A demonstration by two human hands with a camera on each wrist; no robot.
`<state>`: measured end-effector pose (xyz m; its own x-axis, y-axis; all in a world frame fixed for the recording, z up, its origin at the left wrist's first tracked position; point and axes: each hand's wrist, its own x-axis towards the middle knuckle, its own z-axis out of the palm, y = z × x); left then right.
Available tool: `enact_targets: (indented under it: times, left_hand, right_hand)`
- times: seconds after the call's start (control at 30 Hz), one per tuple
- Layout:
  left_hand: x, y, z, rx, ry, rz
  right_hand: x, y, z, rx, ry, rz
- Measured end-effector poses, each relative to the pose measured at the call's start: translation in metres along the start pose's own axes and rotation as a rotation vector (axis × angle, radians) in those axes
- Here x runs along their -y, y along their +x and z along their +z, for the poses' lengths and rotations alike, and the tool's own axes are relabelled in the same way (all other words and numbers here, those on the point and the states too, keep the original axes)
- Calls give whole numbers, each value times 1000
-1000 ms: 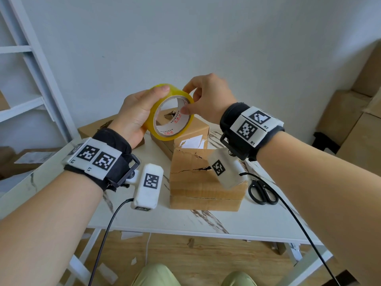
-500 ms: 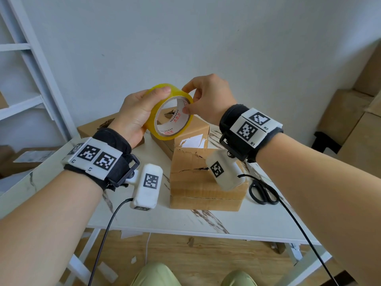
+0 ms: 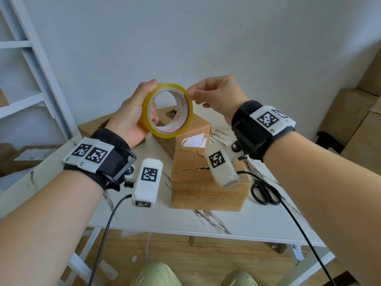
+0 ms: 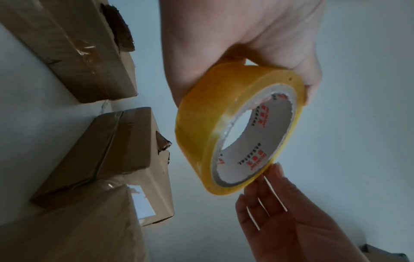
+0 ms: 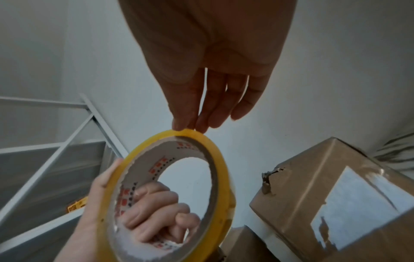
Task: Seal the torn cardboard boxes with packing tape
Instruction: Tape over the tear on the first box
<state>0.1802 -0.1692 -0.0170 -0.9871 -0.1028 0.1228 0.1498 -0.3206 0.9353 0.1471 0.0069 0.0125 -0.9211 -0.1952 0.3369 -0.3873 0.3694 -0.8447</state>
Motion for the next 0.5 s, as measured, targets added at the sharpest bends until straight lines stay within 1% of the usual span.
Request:
enact_targets:
  times: [0.17, 0.27, 0.33, 0.4, 0.5]
  left_hand:
    - [2, 3, 2, -28, -123, -41]
    - [4, 4, 0, -41, -160, -66]
    - [5, 4, -2, -38, -183, -78]
    - [6, 4, -3, -16, -195, -80]
    - [3, 2, -5, 18, -128, -47]
  right_hand:
    - [3, 3, 5, -38, 33, 10]
    - [3, 5, 10, -36, 25, 1]
    - [5, 5, 11, -11, 8, 14]
    - [6, 5, 11, 44, 2, 40]
    - [8, 4, 8, 101, -46, 56]
